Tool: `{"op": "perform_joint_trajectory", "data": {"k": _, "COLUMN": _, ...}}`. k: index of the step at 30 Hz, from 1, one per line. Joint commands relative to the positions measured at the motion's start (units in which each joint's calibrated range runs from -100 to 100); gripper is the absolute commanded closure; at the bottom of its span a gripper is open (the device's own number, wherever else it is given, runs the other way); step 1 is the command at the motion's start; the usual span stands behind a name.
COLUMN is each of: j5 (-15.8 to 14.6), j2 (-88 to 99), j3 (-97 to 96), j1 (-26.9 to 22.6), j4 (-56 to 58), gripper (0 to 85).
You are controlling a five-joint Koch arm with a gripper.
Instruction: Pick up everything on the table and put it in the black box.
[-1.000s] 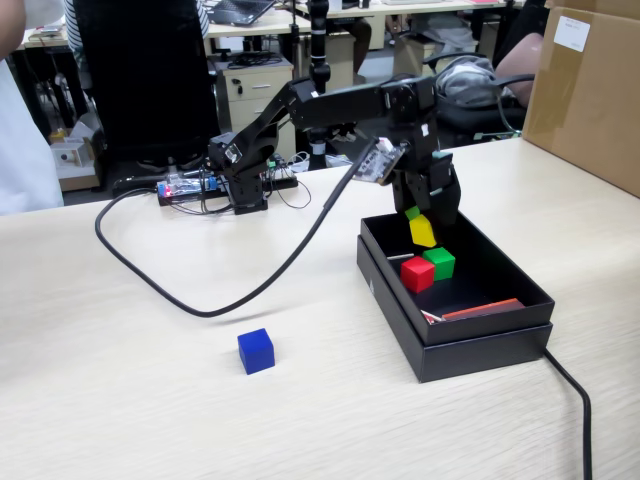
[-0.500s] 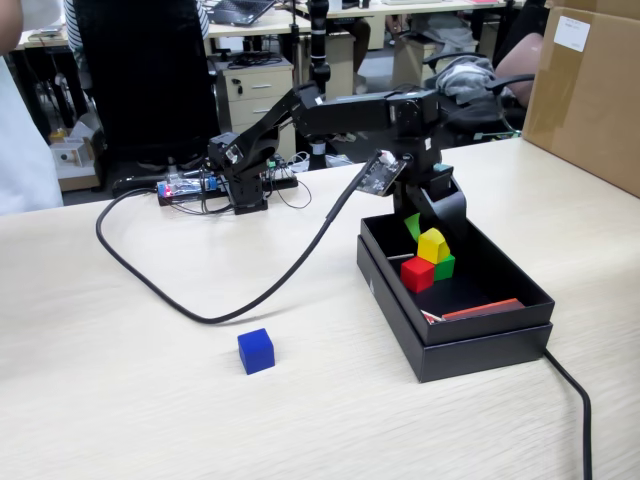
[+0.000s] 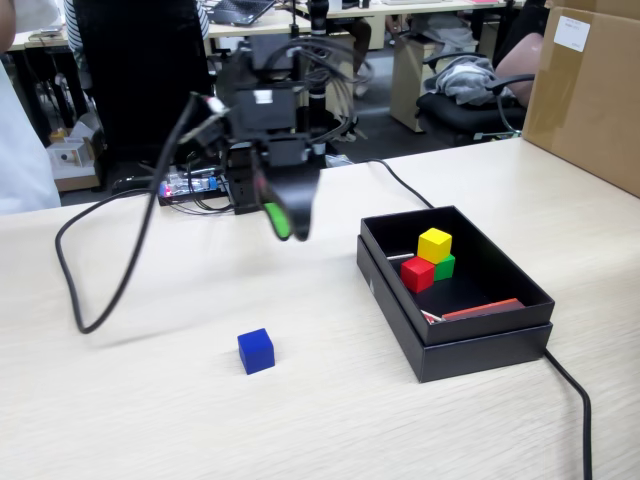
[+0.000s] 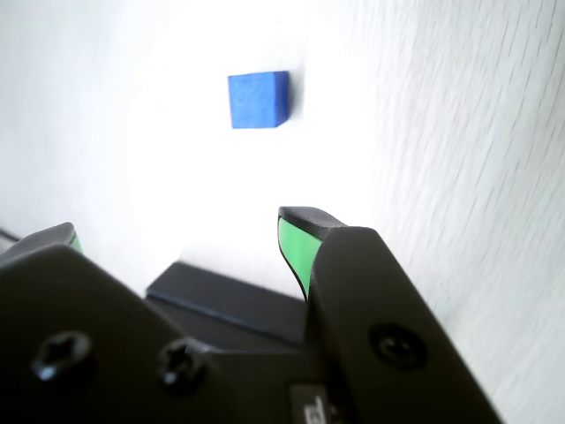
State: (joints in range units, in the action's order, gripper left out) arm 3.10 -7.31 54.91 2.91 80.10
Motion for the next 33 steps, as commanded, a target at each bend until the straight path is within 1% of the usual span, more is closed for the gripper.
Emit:
{"op": "perform_joint_trajectory", "data": {"k": 1, "j5": 1.1, "j2": -3.1, "j3": 2.5, "j1": 1.3, "j4": 1.5, "gripper": 39.2}}
{"op": "perform_joint_trajectory", "data": {"k": 10, "j5": 1.7, "j2": -23.6, "j3": 11.4, "j1": 2.7, "j4": 1.5, "gripper": 39.2}}
{"op": "perform_joint_trajectory", "data": {"k": 22, "j5": 3.0, "j2": -33.0, "j3": 16.8, "j1": 4.2, "j4": 1.4, "gripper": 39.6}}
{"op": "perform_joint_trajectory", "data": {"k": 24, "j5": 3.2, "j2": -34.7, "j3": 18.6, "j1": 4.3, "j4": 1.4, "gripper": 42.8}}
{"op": "perform_joint_trajectory", "data": {"k": 25, "j5": 3.2, "j2": -35.9, "j3": 19.4, "j1": 4.3, "j4": 1.2, "gripper": 46.3}}
{"op": "perform_joint_trajectory", "data": {"k": 28, "j5": 3.1, "j2": -36.9, "j3": 20.0, "j1": 4.3, "j4": 1.2, "gripper": 52.4}}
{"op": "perform_joint_trajectory", "data": {"k": 30, "j5": 2.9, "j2": -38.4, "j3": 21.1, "j1": 4.1, "j4": 1.1, "gripper": 61.2}}
{"op": "perform_joint_trajectory", "data": {"k": 32, "j5": 2.7, "j2": -39.7, "j3": 22.1, "j1": 4.0, "j4": 0.6, "gripper": 72.1}}
{"op": "perform_joint_trajectory", "data": {"k": 33, "j5": 2.7, "j2": -39.9, "j3": 22.1, "j1": 4.0, "j4": 0.2, "gripper": 74.2}}
